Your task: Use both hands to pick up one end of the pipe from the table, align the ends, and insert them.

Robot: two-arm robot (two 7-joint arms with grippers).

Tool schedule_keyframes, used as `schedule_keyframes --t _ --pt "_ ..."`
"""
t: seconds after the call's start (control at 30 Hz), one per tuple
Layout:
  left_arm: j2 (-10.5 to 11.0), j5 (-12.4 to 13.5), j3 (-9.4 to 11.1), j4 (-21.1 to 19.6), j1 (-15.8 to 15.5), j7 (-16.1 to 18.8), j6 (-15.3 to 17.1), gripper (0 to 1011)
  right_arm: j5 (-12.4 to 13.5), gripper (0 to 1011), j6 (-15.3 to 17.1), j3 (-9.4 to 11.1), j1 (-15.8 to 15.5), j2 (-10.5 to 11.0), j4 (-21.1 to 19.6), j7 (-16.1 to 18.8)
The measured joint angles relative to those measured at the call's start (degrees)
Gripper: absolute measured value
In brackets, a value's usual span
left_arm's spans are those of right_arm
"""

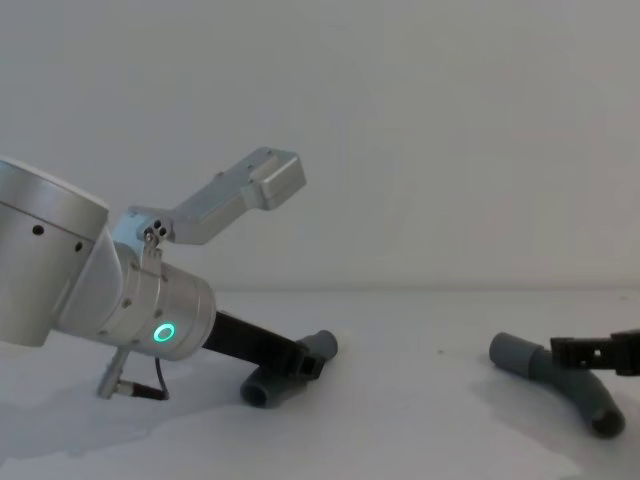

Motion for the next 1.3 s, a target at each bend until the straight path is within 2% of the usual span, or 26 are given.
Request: schedule_keyframes --t 0.47,1.3 --pt "0.0 0.0 0.0 0.0 0.0 0.0 0.0 342 -0.8 1002 3.8 -1.4 4.1 -2.1 3.9 0.1" --pt "0.0 0.0 0.0 0.0 0.0 0.0 0.0 342 -2.5 1002 5.8 -1.8 8.6 -5.6 10.5 -1.3"
